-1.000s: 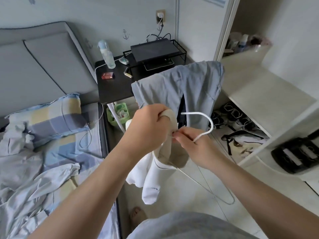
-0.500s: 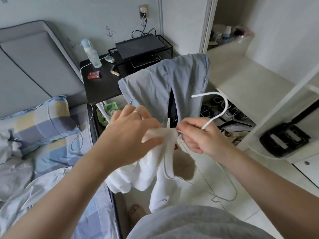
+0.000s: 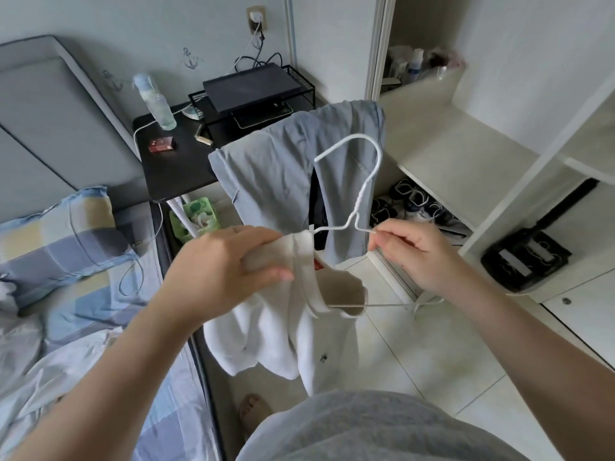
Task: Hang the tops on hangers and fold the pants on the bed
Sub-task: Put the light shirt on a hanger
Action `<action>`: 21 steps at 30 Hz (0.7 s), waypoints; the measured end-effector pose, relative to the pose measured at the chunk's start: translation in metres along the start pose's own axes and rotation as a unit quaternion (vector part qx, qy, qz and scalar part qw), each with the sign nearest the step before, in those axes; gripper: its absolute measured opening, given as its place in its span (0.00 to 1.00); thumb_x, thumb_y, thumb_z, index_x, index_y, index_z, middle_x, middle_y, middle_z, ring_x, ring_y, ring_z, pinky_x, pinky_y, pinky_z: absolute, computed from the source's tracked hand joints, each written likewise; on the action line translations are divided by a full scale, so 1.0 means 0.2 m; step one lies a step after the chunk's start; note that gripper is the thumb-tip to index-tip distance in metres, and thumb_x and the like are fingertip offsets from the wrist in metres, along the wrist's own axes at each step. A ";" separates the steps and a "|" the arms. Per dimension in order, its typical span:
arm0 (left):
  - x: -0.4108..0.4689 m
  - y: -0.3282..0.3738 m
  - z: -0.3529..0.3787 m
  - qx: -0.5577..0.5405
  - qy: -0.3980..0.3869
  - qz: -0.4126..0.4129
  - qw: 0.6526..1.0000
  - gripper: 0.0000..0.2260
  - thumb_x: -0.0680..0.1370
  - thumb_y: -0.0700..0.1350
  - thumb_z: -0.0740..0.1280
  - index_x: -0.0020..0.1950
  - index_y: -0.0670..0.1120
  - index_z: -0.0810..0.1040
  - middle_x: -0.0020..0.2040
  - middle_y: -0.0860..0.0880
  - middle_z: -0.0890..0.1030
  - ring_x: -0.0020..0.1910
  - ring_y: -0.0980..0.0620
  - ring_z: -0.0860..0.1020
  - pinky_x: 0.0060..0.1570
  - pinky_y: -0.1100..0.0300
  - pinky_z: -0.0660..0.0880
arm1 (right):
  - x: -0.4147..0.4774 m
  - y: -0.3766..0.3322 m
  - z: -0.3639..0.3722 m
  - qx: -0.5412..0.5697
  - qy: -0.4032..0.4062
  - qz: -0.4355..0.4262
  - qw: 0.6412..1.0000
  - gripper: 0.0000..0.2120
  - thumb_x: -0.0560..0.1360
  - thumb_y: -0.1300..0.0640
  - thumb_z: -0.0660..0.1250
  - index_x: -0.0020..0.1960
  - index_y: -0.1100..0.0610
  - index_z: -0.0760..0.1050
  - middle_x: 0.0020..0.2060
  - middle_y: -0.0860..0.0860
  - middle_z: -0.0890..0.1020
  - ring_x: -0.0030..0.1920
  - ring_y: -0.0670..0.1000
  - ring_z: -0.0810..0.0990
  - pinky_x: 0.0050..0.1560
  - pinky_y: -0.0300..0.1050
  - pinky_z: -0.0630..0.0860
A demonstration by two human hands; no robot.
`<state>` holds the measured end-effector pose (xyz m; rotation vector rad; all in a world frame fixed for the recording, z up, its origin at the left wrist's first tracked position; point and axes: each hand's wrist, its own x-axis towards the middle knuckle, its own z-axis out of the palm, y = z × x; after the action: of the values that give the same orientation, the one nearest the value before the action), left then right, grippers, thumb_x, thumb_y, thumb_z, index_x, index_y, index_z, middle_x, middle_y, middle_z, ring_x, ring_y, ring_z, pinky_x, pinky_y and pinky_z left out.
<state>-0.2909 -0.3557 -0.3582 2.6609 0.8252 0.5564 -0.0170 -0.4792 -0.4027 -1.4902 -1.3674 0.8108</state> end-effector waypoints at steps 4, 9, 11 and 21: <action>0.00 0.09 0.09 -0.031 -0.007 0.017 0.999 0.10 0.78 0.54 0.66 0.44 0.48 0.78 0.35 0.56 0.76 0.34 0.51 0.74 0.33 0.49 0.74 | -0.02 -0.04 0.05 -0.042 -0.026 -0.024 0.998 0.10 0.81 0.53 0.63 0.43 0.50 0.79 0.25 0.44 0.66 0.27 0.44 0.61 0.29 0.39 0.58; 0.05 0.19 0.13 -0.062 0.007 0.032 0.998 0.11 0.79 0.47 0.65 0.40 0.56 0.65 0.30 0.59 0.67 0.31 0.54 0.67 0.31 0.54 0.68 | -0.02 -0.06 0.14 -0.067 -0.029 -0.070 0.995 0.10 0.80 0.53 0.62 0.45 0.52 0.81 0.31 0.43 0.76 0.30 0.48 0.69 0.33 0.46 0.65; 0.08 0.19 0.14 -0.081 0.002 0.013 0.997 0.10 0.79 0.48 0.65 0.39 0.54 0.68 0.31 0.57 0.70 0.33 0.52 0.70 0.33 0.50 0.71 | -0.01 -0.06 0.14 -0.065 -0.002 -0.064 0.996 0.10 0.80 0.52 0.63 0.44 0.52 0.81 0.29 0.40 0.76 0.30 0.44 0.69 0.33 0.44 0.66; 0.04 0.12 0.14 -0.167 0.122 -0.103 0.973 0.18 0.82 0.42 0.66 0.33 0.52 0.68 0.26 0.54 0.65 0.28 0.55 0.64 0.30 0.64 0.60 | -0.11 0.01 0.17 -0.112 0.101 -0.116 0.982 0.06 0.79 0.60 0.66 0.52 0.55 0.80 0.48 0.45 0.83 0.51 0.46 0.81 0.51 0.49 0.77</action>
<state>-0.2607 -0.3740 -0.3719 2.2010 0.9649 0.8939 -0.0508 -0.4935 -0.4191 -1.5019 -1.4779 0.3573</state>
